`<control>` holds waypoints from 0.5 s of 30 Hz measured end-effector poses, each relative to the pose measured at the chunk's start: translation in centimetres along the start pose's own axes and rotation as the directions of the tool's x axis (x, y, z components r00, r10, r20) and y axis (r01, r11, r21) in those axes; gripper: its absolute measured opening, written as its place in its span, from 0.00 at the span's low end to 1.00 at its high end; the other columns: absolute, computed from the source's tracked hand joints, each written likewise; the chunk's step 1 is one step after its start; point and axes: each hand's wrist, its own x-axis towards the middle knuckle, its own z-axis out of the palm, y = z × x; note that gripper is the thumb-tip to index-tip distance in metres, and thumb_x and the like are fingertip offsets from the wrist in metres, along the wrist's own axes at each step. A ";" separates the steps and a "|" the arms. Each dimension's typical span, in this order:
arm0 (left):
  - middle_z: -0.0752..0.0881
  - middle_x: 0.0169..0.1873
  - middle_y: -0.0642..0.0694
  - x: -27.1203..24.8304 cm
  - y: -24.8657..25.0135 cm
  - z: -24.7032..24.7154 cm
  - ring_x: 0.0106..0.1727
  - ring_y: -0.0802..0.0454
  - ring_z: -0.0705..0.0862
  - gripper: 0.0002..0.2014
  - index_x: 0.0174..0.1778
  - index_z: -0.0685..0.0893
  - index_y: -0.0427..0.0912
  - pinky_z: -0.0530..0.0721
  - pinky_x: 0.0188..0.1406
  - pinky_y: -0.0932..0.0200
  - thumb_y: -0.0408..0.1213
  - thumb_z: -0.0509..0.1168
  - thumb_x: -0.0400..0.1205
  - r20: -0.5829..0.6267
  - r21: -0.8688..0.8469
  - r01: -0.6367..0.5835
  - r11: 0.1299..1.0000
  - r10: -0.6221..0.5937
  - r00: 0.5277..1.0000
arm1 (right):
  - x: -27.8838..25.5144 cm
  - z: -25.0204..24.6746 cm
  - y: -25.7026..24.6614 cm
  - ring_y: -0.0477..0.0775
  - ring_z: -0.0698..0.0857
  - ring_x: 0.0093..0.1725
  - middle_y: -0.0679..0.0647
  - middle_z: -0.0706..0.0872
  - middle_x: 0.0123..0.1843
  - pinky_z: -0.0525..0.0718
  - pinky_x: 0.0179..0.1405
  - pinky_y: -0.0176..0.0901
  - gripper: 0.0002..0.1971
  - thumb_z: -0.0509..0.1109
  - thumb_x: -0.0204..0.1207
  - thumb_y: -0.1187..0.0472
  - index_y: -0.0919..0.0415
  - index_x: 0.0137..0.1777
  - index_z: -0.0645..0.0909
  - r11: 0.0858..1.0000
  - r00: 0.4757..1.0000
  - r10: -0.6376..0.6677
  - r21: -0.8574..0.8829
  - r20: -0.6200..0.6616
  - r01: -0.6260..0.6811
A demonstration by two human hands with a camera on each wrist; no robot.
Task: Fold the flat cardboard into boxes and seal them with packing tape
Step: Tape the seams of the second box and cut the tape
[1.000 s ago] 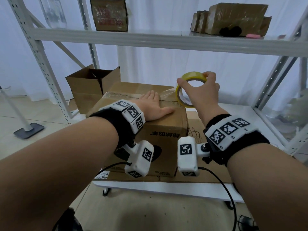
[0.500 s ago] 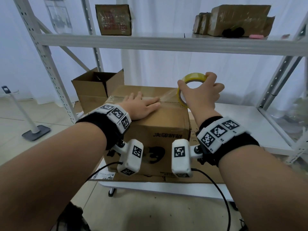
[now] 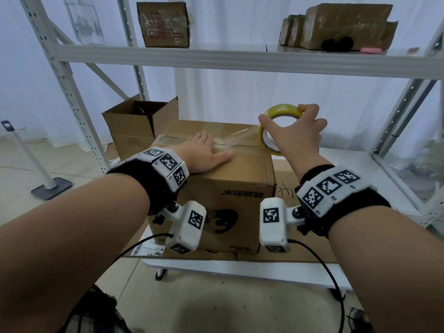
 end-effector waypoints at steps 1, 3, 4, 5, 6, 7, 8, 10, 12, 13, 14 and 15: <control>0.42 0.84 0.38 0.1 0.4 0.0 0.85 0.46 0.42 0.44 0.84 0.42 0.35 0.42 0.83 0.50 0.66 0.40 0.83 0.005 0.000 -0.022 1.000 0.022 1.000 | 0.1 -0.1 0.1 0.65 0.72 0.68 0.57 0.64 0.68 0.71 0.51 0.48 0.43 0.77 0.65 0.35 0.53 0.72 0.61 1.000 1.000 0.000 0.000 0.000 0.000; 0.44 0.84 0.39 0.4 1.0 0.1 0.85 0.46 0.43 0.44 0.84 0.44 0.35 0.43 0.83 0.48 0.67 0.41 0.82 -0.003 -0.003 -0.050 0.999 0.050 0.999 | 0.2 -0.1 0.1 0.65 0.72 0.67 0.58 0.64 0.68 0.70 0.51 0.47 0.42 0.77 0.65 0.35 0.54 0.72 0.61 1.000 1.000 -0.003 -0.003 -0.001 0.003; 0.45 0.85 0.39 0.6 1.3 0.1 0.85 0.46 0.43 0.44 0.84 0.45 0.35 0.44 0.83 0.48 0.67 0.42 0.82 -0.009 -0.006 -0.066 0.998 0.066 0.998 | 0.2 -0.1 0.1 0.65 0.72 0.67 0.58 0.64 0.68 0.70 0.51 0.47 0.43 0.77 0.66 0.35 0.54 0.72 0.61 1.000 1.000 -0.003 -0.007 -0.001 0.003; 0.45 0.85 0.39 0.8 1.8 0.1 0.85 0.46 0.44 0.44 0.85 0.46 0.36 0.44 0.83 0.48 0.67 0.42 0.82 -0.012 -0.007 -0.087 0.996 0.087 0.996 | 0.2 -0.1 0.1 0.65 0.72 0.67 0.57 0.64 0.68 0.70 0.51 0.47 0.43 0.77 0.65 0.35 0.54 0.72 0.61 1.000 1.000 -0.007 -0.014 -0.001 0.007; 0.45 0.85 0.39 1.0 2.4 0.1 0.85 0.46 0.44 0.44 0.85 0.45 0.36 0.44 0.82 0.49 0.67 0.42 0.82 -0.010 -0.005 -0.110 0.994 0.110 0.994 | 0.1 -0.1 -0.1 0.65 0.72 0.67 0.57 0.64 0.68 0.71 0.51 0.47 0.42 0.77 0.65 0.36 0.54 0.72 0.61 1.000 1.000 -0.017 -0.027 0.000 0.017; 0.45 0.85 0.39 1.2 3.2 0.1 0.85 0.47 0.44 0.44 0.85 0.45 0.36 0.44 0.82 0.50 0.67 0.43 0.82 -0.005 -0.002 -0.130 0.992 0.130 0.992 | 0.0 0.1 -0.3 0.65 0.72 0.67 0.57 0.64 0.68 0.71 0.51 0.48 0.42 0.78 0.65 0.36 0.53 0.72 0.62 0.998 1.000 -0.031 -0.048 0.002 0.031; 0.45 0.85 0.39 1.4 4.0 0.2 0.85 0.47 0.44 0.45 0.85 0.44 0.36 0.44 0.82 0.51 0.68 0.43 0.82 0.000 -0.003 -0.147 0.989 0.147 0.989 | -0.1 0.2 -0.5 0.64 0.71 0.68 0.57 0.63 0.69 0.71 0.51 0.48 0.42 0.78 0.64 0.37 0.53 0.72 0.62 0.996 0.999 -0.052 -0.074 0.004 0.053; 0.44 0.85 0.39 1.6 5.0 0.2 0.85 0.47 0.44 0.46 0.85 0.43 0.37 0.44 0.83 0.51 0.69 0.44 0.81 0.003 -0.013 -0.161 0.987 0.161 0.987 | -0.3 0.7 -1.0 0.63 0.69 0.68 0.56 0.63 0.70 0.70 0.51 0.48 0.42 0.79 0.64 0.39 0.52 0.72 0.62 0.988 0.994 -0.110 -0.110 0.018 0.112; 0.44 0.85 0.40 1.7 5.0 0.3 0.85 0.48 0.44 0.45 0.85 0.44 0.38 0.44 0.82 0.52 0.68 0.44 0.82 -0.009 -0.031 -0.157 0.987 0.156 0.988 | -0.5 0.8 -1.4 0.63 0.68 0.68 0.56 0.62 0.70 0.69 0.52 0.47 0.41 0.79 0.65 0.40 0.52 0.72 0.62 0.984 0.990 -0.136 -0.111 0.034 0.139; 0.45 0.85 0.41 1.6 4.7 0.3 0.85 0.49 0.44 0.44 0.85 0.45 0.39 0.44 0.82 0.53 0.67 0.45 0.82 -0.019 -0.040 -0.154 0.987 0.154 0.988 | -0.5 0.9 -1.5 0.62 0.68 0.68 0.56 0.62 0.70 0.69 0.52 0.47 0.41 0.78 0.65 0.39 0.52 0.72 0.62 0.986 0.991 -0.129 -0.099 0.036 0.132; 0.45 0.85 0.42 1.5 4.3 0.4 0.85 0.49 0.45 0.43 0.85 0.45 0.39 0.44 0.81 0.54 0.66 0.45 0.83 -0.027 -0.047 -0.156 0.987 0.155 0.988 | -0.5 0.9 -1.6 0.62 0.69 0.68 0.56 0.63 0.69 0.69 0.52 0.47 0.41 0.78 0.65 0.37 0.52 0.72 0.63 0.990 0.993 -0.114 -0.084 0.034 0.116; 0.46 0.85 0.42 1.3 4.0 0.5 0.85 0.50 0.45 0.42 0.85 0.46 0.40 0.44 0.81 0.55 0.66 0.46 0.83 -0.034 -0.056 -0.162 0.985 0.160 0.987 | -0.4 0.8 -1.6 0.62 0.70 0.67 0.56 0.64 0.69 0.70 0.52 0.48 0.40 0.77 0.65 0.36 0.52 0.71 0.63 0.992 0.994 -0.101 -0.069 0.029 0.103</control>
